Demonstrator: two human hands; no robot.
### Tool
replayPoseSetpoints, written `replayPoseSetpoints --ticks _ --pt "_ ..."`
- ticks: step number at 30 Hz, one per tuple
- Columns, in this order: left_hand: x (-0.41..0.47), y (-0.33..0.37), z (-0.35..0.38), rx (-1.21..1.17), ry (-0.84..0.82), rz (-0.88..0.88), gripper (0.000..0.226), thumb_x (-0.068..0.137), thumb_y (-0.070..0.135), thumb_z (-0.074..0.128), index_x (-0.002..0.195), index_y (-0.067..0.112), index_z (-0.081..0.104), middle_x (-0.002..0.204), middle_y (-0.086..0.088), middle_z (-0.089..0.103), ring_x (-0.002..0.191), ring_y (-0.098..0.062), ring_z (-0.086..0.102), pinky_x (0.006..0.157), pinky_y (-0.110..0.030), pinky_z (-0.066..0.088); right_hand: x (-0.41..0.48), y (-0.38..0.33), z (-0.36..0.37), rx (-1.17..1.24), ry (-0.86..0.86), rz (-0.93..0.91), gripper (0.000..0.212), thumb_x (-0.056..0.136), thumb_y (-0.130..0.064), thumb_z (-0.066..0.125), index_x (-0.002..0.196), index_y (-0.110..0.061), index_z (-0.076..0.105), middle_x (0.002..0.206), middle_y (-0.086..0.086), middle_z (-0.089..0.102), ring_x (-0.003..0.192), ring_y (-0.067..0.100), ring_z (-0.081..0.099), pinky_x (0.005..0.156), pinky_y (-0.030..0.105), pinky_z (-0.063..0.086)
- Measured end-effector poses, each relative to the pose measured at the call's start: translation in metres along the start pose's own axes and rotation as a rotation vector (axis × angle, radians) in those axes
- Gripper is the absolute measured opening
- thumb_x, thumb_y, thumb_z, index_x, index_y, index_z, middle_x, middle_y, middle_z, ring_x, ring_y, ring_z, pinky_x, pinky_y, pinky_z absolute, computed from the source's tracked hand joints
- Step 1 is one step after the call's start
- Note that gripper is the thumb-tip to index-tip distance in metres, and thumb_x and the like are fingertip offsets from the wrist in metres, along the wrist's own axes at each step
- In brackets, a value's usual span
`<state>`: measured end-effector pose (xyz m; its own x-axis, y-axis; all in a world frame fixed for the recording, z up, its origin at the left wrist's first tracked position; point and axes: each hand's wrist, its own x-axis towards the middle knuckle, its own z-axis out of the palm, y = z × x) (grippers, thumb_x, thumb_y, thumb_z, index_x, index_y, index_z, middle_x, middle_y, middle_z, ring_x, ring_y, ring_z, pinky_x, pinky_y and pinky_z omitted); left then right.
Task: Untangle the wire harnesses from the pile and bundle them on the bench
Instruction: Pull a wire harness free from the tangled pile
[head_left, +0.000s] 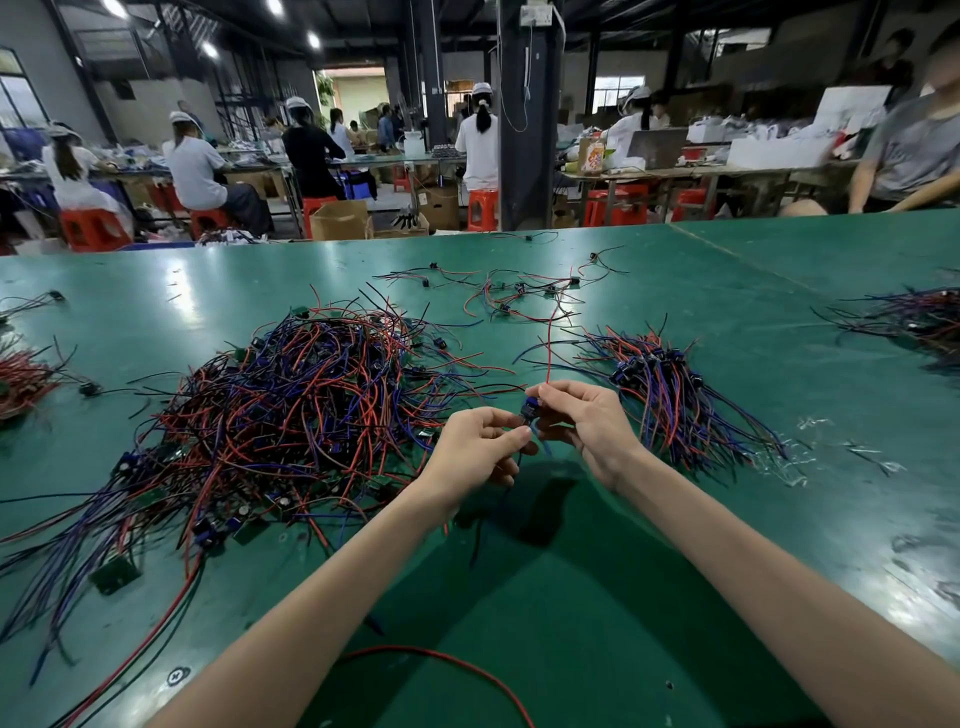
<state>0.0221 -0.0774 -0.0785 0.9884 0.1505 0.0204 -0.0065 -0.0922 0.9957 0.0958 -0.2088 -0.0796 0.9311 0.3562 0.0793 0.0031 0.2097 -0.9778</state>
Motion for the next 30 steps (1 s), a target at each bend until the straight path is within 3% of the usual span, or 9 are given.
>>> replayPoseSetpoints --ticks 7,13,17,22,25,26,27,28,30 --pt "-0.005 0.001 0.001 -0.068 -0.050 -0.013 0.011 0.094 0.006 0.056 0.086 0.010 0.062 0.066 0.003 0.069 0.042 -0.003 0.047 0.041 -0.016 0.042 0.000 -0.004 0.001 0.010 0.009 0.003 0.009 0.088 -0.008 0.061 0.084 -0.006 0.069 0.073 0.004 0.067 0.057 0.012 0.063 0.055 0.022 0.054" --pt "-0.004 0.003 0.001 -0.165 -0.020 -0.018 0.012 0.095 0.002 0.053 0.095 0.006 0.064 0.069 0.002 0.067 0.050 -0.003 0.054 0.048 -0.015 0.046 -0.004 -0.007 0.001 -0.044 -0.227 0.165 0.007 0.085 -0.009 0.064 0.089 -0.005 0.065 0.074 0.006 0.063 0.062 0.013 0.056 0.064 0.023 0.050" --pt "-0.004 0.005 0.000 -0.155 -0.086 -0.065 0.016 0.095 0.004 0.052 0.100 0.010 0.066 0.084 -0.001 0.069 0.061 -0.004 0.062 0.055 -0.017 0.051 -0.001 -0.010 0.000 -0.001 -0.151 0.183 0.009 0.089 -0.008 0.059 0.087 -0.002 0.066 0.078 0.010 0.064 0.067 0.016 0.059 0.068 0.025 0.055" --pt "0.002 0.005 -0.012 -0.037 0.151 -0.027 0.022 0.098 0.015 0.048 0.086 0.014 0.066 0.081 -0.002 0.069 0.064 -0.010 0.060 0.056 -0.022 0.051 0.017 -0.034 -0.014 -0.275 -0.112 0.294 0.018 0.090 -0.017 0.053 0.079 -0.008 0.064 0.061 -0.001 0.058 0.048 0.009 0.046 0.052 0.021 0.037" --pt "0.008 0.000 -0.021 -0.020 0.305 -0.009 0.024 0.101 0.017 0.040 0.090 0.014 0.061 0.088 -0.005 0.066 0.061 -0.013 0.060 0.061 -0.032 0.050 0.046 -0.062 -0.012 -0.168 -0.077 0.236 0.016 0.093 -0.013 0.051 0.087 -0.004 0.061 0.066 0.001 0.052 0.050 0.008 0.040 0.043 0.017 0.034" --pt "0.009 -0.001 -0.022 -0.026 0.321 -0.016 0.023 0.101 0.018 0.039 0.092 0.013 0.060 0.089 -0.006 0.066 0.060 -0.014 0.061 0.064 -0.035 0.050 0.057 -0.070 -0.010 -0.038 -0.067 0.193 0.016 0.095 -0.014 0.050 0.100 -0.002 0.060 0.081 0.004 0.057 0.062 0.011 0.051 0.049 0.017 0.043" --pt "0.010 -0.002 -0.023 -0.037 0.323 -0.022 0.023 0.102 0.019 0.038 0.095 0.012 0.058 0.090 -0.007 0.066 0.060 -0.015 0.062 0.064 -0.036 0.051 0.067 -0.078 -0.008 0.084 -0.082 0.160 0.029 0.097 -0.019 0.050 0.120 -0.002 0.052 0.106 0.008 0.057 0.088 0.018 0.060 0.069 0.020 0.051" --pt "0.010 -0.003 -0.022 -0.055 0.316 -0.026 0.022 0.102 0.020 0.037 0.096 0.011 0.056 0.091 -0.007 0.066 0.060 -0.015 0.062 0.061 -0.033 0.052 0.077 -0.083 -0.008 0.148 -0.112 0.160 0.051 0.096 -0.027 0.051 0.139 -0.003 0.036 0.132 0.010 0.045 0.119 0.026 0.052 0.094 0.027 0.048" --pt "0.011 -0.004 -0.022 -0.069 0.298 -0.030 0.020 0.102 0.021 0.038 0.096 0.011 0.054 0.092 -0.008 0.066 0.060 -0.015 0.063 0.055 -0.028 0.051 0.089 -0.086 -0.001 -0.005 -0.153 0.185 0.075 0.093 -0.042 0.052 0.151 -0.012 0.013 0.156 0.012 0.011 0.142 0.032 0.021 0.116 0.042 0.023"
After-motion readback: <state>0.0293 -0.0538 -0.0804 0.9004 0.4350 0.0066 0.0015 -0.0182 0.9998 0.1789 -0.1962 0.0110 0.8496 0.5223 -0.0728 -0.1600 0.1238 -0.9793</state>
